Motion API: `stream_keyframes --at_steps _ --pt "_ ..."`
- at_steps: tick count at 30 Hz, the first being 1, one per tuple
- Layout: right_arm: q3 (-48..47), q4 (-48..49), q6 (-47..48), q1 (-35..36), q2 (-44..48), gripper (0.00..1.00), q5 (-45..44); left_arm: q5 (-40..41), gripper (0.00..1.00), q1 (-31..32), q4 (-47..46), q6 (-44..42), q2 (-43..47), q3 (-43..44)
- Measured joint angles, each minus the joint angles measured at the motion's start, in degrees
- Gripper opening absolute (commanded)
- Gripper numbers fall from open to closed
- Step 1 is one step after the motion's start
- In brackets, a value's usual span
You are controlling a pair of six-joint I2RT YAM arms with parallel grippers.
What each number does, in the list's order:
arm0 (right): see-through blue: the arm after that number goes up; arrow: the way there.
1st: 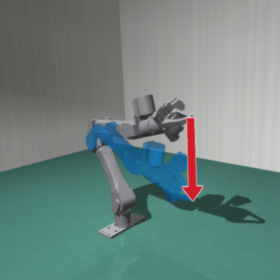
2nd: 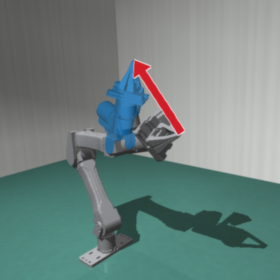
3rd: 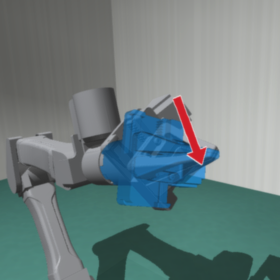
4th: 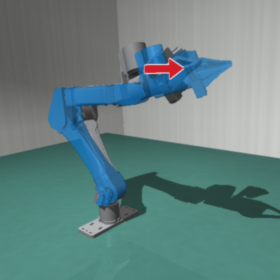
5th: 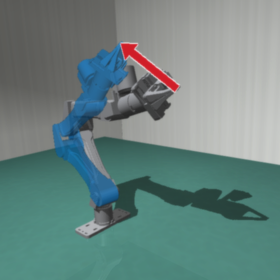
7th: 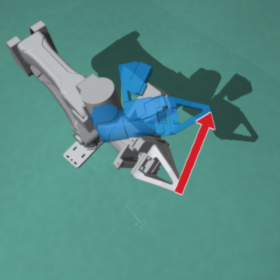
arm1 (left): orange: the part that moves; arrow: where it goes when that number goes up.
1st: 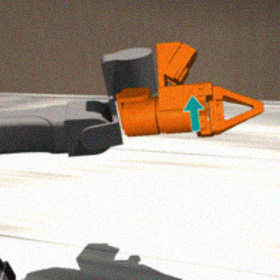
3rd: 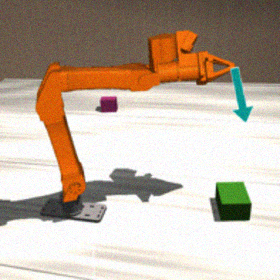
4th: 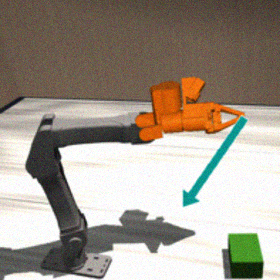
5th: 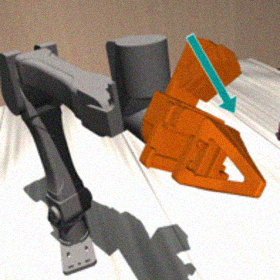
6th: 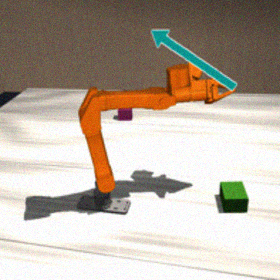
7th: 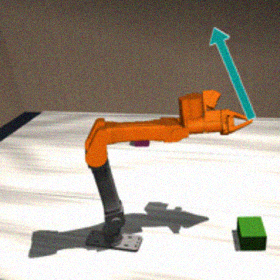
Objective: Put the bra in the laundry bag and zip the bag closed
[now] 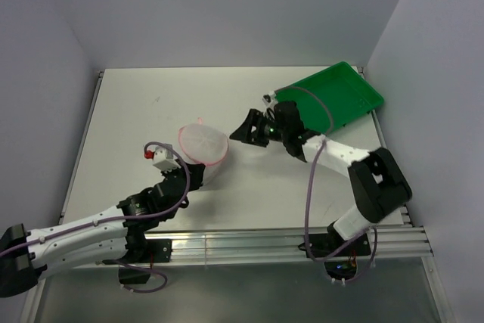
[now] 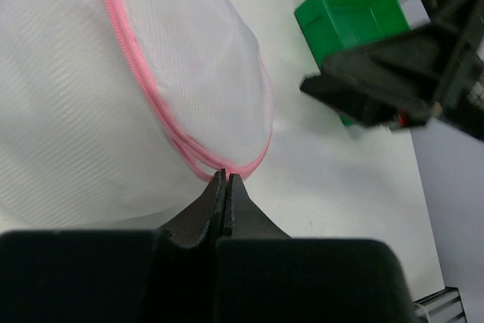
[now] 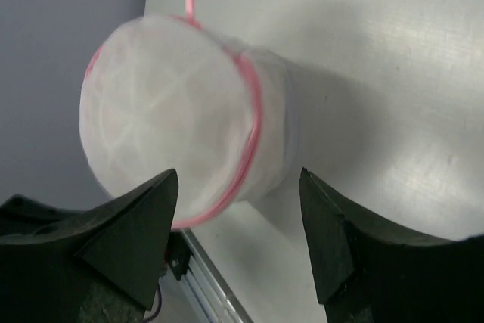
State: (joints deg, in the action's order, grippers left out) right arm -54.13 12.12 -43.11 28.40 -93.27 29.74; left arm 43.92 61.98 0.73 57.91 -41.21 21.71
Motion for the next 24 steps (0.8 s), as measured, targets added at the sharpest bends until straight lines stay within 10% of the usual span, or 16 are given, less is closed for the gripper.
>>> stream_keyframes --at_steps 8,24 --pt "19.7 10.8 -8.2 9.7 14.6 0.62 -4.5 -2.7 0.0 1.6 -10.4 0.0 -10.0 0.0" --pt "21.6 23.8 -18.9 11.4 9.9 0.53 -6.6 -2.6 0.0 3.9 -13.3 1.7 -9.1 -0.8"
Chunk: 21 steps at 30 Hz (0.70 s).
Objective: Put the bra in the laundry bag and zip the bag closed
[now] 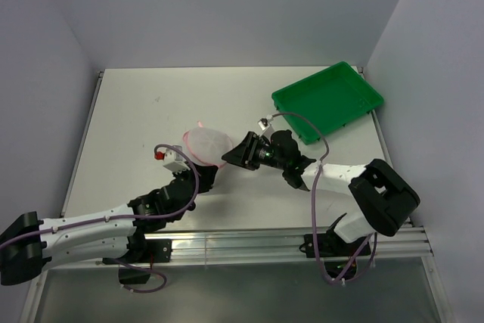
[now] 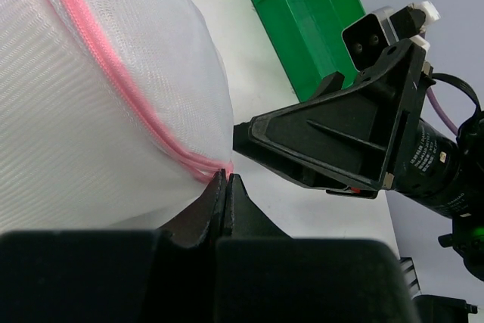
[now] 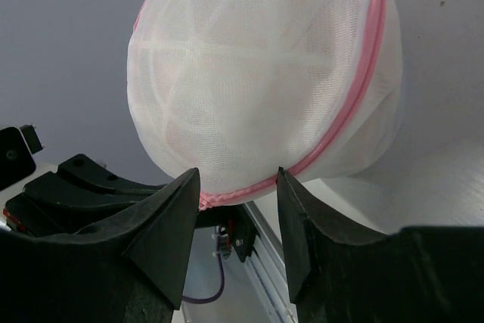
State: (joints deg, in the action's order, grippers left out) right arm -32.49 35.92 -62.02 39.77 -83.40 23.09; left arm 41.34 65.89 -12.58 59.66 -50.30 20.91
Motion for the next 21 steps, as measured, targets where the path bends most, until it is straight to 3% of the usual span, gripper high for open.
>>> stream_keyframes --at_steps 10,15,18,21 --pt "3.1 0.2 0.1 1.4 4.3 0.59 -5.9 0.5 0.0 0.0 -0.1 0.0 1.6 -0.1" --pt "3.7 2.2 -1.4 2.0 1.5 0.55 -5.5 0.5 0.0 0.1 -0.5 0.0 0.5 -0.1" --pt "3.6 2.8 -1.9 2.0 -0.1 0.46 -5.0 0.4 0.0 0.1 -0.5 0.0 0.3 -0.1" --pt "3.5 3.2 -1.8 2.0 -0.2 0.27 -5.3 0.5 0.0 0.1 -0.3 0.0 0.4 -0.1"
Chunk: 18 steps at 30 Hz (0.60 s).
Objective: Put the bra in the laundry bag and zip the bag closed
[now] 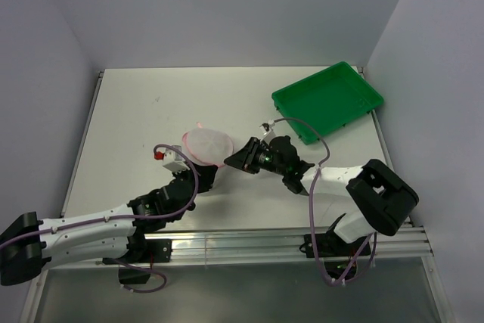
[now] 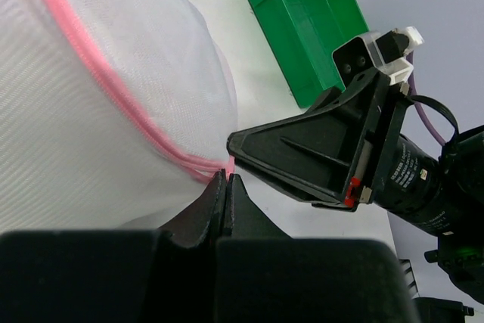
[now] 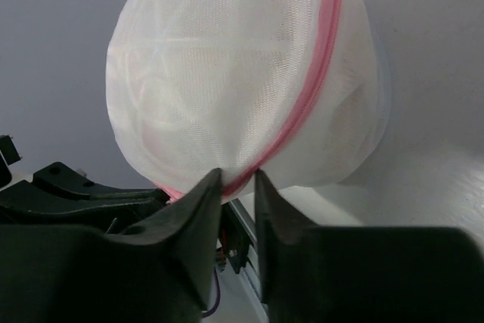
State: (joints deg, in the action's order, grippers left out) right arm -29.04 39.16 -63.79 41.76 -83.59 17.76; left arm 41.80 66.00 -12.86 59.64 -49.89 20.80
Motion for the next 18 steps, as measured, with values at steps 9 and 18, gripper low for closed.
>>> stream_keyframes --at_steps 9,18 --pt "-2.8 -1.1 2.2 -1.7 -0.4 0.0 1.7 1.4 0.0 0.0 6.9 0.2 7.2 -0.8" --pt "-18.4 -13.5 11.5 -9.6 -9.6 0.03 10.8 7.2 0.0 0.0 24.3 5.1 20.5 -0.9"
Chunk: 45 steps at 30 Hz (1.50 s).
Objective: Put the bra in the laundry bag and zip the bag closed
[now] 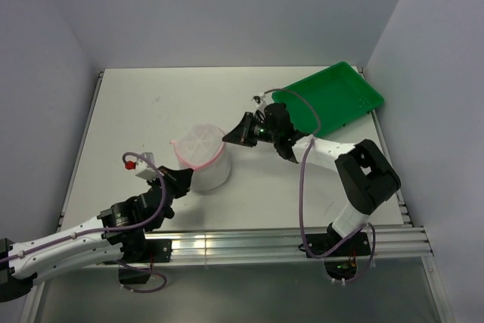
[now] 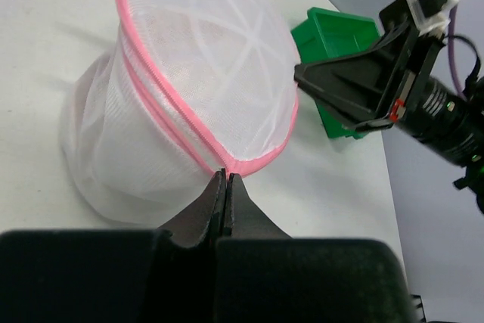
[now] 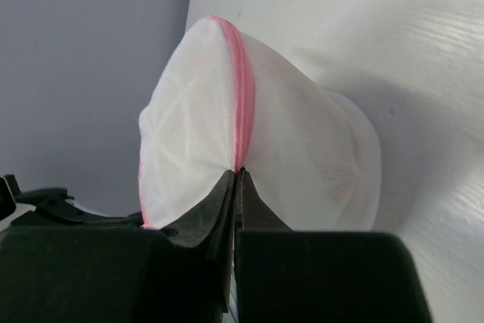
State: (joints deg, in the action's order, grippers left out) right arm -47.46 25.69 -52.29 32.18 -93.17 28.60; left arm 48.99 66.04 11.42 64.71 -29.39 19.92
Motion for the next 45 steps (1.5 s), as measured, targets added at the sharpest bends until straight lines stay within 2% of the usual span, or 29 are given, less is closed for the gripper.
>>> stream_keyframes --at_steps 3,4,7,9,13,17,23,29,30,33,39,45 --pt "-6.3 -4.4 3.3 0.4 -2.3 0.27 2.1 0.6 0.0 0.0 1.5 0.1 1.3 0.0" --pt "-7.2 -5.1 4.1 0.4 -2.3 0.49 1.6 0.6 0.0 0.0 1.6 0.0 1.2 0.0" --pt "-7.5 -6.6 6.1 0.0 -1.7 0.71 -0.5 0.3 0.0 0.1 0.7 -0.6 -1.5 0.0" --pt "-5.6 -7.1 6.8 0.2 0.0 0.72 -2.5 -0.2 0.0 0.2 -1.6 -1.2 -4.2 0.0" --pt "5.7 -5.9 4.7 3.2 8.9 0.72 -5.4 -2.1 0.0 0.4 -9.3 -3.0 -10.5 -0.1" --pt "12.9 -2.0 0.5 7.9 13.5 0.69 -5.5 -4.1 0.0 0.6 -16.2 -4.1 -15.8 0.0" --pt "12.6 3.6 -3.9 11.2 12.4 0.6 -5.5 -5.8 0.0 1.2 -20.1 -4.0 -18.3 0.0" --pt "10.1 7.0 -6.6 11.3 6.7 0.42 -5.7 -6.1 0.0 1.3 -20.2 -4.0 -17.1 0.0" --pt "9.9 7.1 -6.9 11.3 6.0 0.19 -5.7 -6.1 0.0 1.3 -20.1 -4.0 -16.8 0.0" --pt "9.2 7.1 -7.6 11.2 5.2 0.0 -5.3 -5.9 0.0 1.3 -18.7 -4.0 -15.3 0.0" --pt "5.3 3.8 -5.6 8.1 5.0 0.0 -2.0 -4.7 0.0 1.3 -12.0 -4.5 -8.7 0.0" --pt "-5.0 -4.8 0.9 1.7 -1.0 0.0 6.4 -1.4 0.0 1.3 -1.3 -4.2 0.6 0.1"
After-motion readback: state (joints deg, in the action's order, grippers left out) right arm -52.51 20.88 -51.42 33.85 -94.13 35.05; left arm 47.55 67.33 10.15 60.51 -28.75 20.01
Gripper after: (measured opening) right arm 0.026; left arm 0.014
